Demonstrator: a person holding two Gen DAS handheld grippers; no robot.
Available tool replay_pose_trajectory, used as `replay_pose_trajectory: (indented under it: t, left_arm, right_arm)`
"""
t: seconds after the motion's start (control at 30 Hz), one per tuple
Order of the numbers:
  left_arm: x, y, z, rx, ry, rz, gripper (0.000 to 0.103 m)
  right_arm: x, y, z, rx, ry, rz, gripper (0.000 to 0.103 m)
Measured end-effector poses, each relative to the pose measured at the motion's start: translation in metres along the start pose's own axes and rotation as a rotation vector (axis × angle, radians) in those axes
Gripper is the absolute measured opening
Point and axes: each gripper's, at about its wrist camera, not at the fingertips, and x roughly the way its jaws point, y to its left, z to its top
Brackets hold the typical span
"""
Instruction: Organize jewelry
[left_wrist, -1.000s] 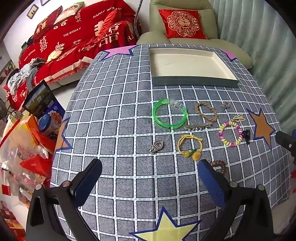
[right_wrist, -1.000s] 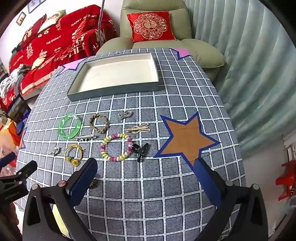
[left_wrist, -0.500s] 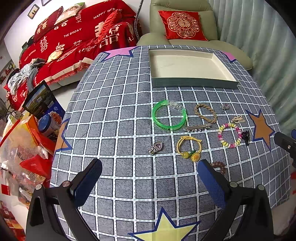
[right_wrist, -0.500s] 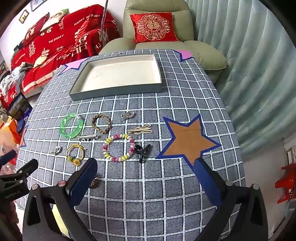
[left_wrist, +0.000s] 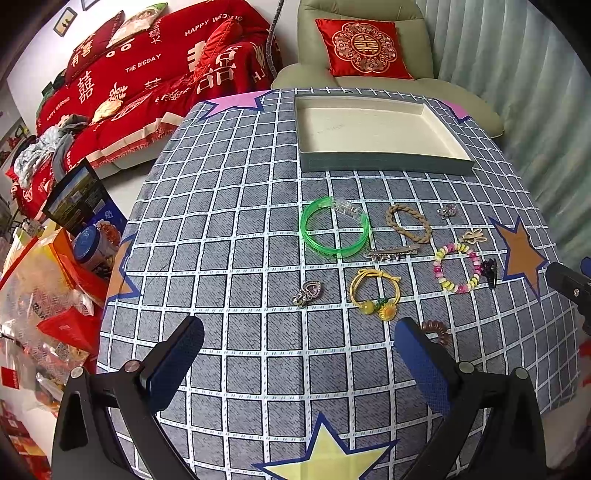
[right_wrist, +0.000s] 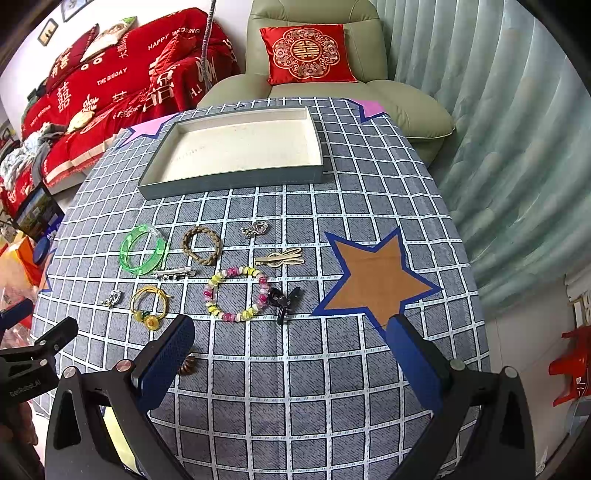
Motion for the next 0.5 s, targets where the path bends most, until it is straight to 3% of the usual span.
replay_pose_trajectory:
  t: [0.5]
  left_arm:
    - [0.0016,-0.0023,0.0006,0.003,0.006,-0.005,0.103]
  right_arm:
    - [0.0018,-0.0002,0.0005,-0.002,0.007,-0.004,0.103]
